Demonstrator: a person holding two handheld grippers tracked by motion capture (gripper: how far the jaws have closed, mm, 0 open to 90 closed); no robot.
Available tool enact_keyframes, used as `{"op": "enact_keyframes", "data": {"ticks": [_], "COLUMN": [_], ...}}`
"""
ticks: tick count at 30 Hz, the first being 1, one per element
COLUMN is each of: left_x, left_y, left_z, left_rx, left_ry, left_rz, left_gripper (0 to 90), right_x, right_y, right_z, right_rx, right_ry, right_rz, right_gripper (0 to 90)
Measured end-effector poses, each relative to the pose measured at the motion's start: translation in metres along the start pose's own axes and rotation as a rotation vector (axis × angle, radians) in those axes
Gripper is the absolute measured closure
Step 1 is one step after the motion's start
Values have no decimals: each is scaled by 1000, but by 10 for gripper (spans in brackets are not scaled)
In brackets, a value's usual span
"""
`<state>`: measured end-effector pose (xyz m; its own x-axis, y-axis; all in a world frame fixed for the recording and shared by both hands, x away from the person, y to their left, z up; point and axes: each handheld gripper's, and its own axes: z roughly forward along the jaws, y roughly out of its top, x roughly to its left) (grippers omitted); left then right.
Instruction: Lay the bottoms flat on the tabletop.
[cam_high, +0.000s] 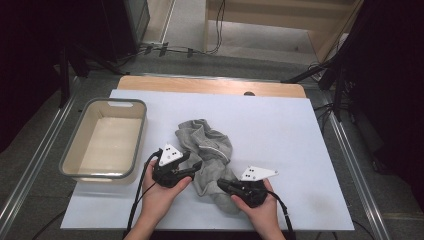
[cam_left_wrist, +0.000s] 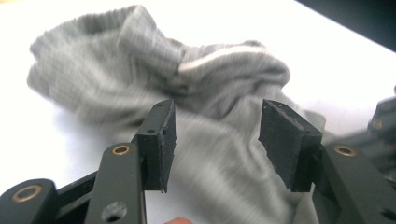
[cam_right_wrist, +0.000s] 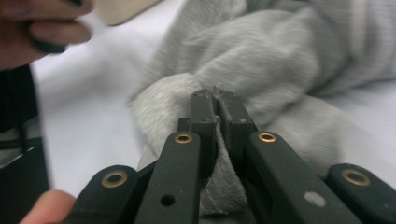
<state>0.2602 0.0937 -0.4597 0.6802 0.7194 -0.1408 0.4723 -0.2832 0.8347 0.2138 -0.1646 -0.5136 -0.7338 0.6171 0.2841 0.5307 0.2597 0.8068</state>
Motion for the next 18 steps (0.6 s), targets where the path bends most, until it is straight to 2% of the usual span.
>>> {"op": "enact_keyframes", "data": {"ticks": [3,4,7,9,12,15,18], "left_x": [-1,-1,-5,-7,-11,-17,-25], "left_y": [-1,-2,0,4,10,13,12], "left_z": [3,5,8,9,13,24,40], "left_rx": [4,10,9,3,5,19,55], "left_ry": [-10,-19,-30,-39,-52,-68,-72], "left_rz": [-10,-12,-6,5,26,43,62], "left_gripper": [429,422,404,392,355,344,338], "right_x": [12,14,16,10,-9,-29,-41], "right_y": [2,3,7,10,12,9,5], "right_z": [0,0,-9,-20,-37,-49,-51], "right_rx": [10,7,-38,-91,-147,-161,-152], "right_ry": [50,48,32,5,-57,-118,-162], "right_rz": [-38,-48,-70,-63,-24,29,65], "right_gripper": [837,817,637,579,548,542,505]}}
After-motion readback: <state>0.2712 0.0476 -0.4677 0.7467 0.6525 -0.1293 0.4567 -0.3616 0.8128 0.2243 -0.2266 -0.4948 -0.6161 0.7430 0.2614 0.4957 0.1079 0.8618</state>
